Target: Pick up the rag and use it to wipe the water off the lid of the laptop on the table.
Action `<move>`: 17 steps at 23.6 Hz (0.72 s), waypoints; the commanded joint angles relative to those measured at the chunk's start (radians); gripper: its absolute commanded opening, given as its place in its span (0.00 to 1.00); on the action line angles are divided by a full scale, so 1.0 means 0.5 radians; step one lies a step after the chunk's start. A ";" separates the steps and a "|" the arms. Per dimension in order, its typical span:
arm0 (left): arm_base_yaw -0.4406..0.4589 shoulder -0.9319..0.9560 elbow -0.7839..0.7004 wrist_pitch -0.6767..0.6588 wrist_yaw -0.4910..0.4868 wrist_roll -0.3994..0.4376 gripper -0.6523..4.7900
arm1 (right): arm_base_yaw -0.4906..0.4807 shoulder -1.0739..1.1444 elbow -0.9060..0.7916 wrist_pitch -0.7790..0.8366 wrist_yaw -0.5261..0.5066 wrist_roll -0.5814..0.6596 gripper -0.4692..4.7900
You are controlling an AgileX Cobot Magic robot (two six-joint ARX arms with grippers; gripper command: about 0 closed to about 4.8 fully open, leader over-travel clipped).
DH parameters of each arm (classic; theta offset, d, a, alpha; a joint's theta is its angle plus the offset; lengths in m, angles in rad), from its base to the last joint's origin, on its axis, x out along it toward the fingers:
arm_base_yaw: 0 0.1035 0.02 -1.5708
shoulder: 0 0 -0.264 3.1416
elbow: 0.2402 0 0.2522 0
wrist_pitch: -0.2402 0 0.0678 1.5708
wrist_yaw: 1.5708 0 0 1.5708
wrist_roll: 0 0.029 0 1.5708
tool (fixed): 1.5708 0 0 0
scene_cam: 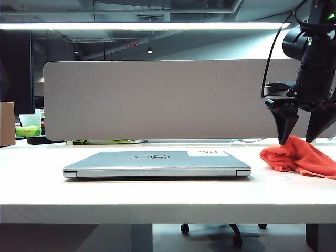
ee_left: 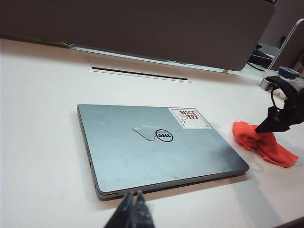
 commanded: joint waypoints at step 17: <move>0.005 0.001 0.007 0.025 -0.005 0.008 0.11 | 0.040 0.002 0.052 0.008 -0.076 0.049 0.08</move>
